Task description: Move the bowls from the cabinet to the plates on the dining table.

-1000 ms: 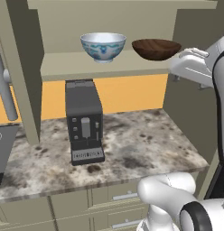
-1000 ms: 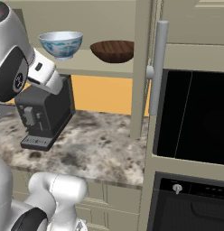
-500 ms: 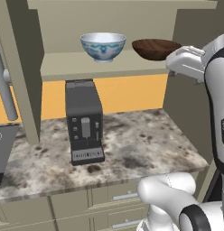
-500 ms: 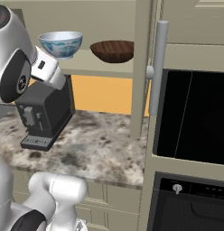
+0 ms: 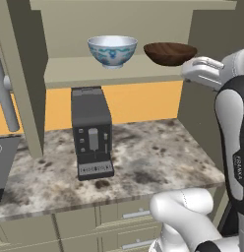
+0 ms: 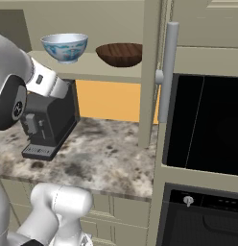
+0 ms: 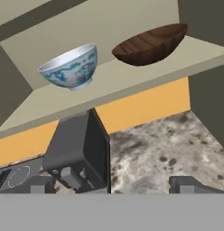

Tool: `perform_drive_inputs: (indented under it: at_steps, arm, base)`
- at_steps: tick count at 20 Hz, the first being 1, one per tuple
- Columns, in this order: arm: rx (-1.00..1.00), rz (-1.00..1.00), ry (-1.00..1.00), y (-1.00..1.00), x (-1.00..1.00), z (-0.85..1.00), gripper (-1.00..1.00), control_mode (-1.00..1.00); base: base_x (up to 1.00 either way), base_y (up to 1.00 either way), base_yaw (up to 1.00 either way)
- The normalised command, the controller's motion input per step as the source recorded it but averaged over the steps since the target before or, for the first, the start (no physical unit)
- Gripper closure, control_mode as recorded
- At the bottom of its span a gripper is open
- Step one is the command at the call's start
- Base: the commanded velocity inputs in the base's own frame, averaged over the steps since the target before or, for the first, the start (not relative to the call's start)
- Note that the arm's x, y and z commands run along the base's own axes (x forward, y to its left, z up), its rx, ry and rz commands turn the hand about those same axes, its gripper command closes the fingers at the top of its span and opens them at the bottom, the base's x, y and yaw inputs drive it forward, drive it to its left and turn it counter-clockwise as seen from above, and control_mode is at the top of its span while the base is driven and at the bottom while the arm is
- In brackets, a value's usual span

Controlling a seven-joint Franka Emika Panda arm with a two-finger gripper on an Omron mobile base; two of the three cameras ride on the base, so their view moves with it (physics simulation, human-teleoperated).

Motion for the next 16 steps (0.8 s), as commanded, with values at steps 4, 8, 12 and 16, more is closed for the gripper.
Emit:
perform_drive_inputs:
  at_steps: [4, 8, 12, 16]
  arm:
    - [0.07, 0.00, 0.00, 0.00, 0.00, 0.01, -1.00, -1.00]
    - [0.16, 0.00, 0.00, 0.00, 0.00, 0.02, -1.00, -1.00]
    - [0.13, 0.00, 0.05, 0.07, 0.00, 0.30, -1.00, -1.00]
    - [0.03, 0.00, 0.16, 0.05, 0.00, 0.45, -1.00, -1.00]
  base:
    - [0.00, 0.00, 0.00]
    - [0.00, 0.00, 0.00]
    - [0.00, 0.00, 0.00]
    - [0.00, 0.00, 0.00]
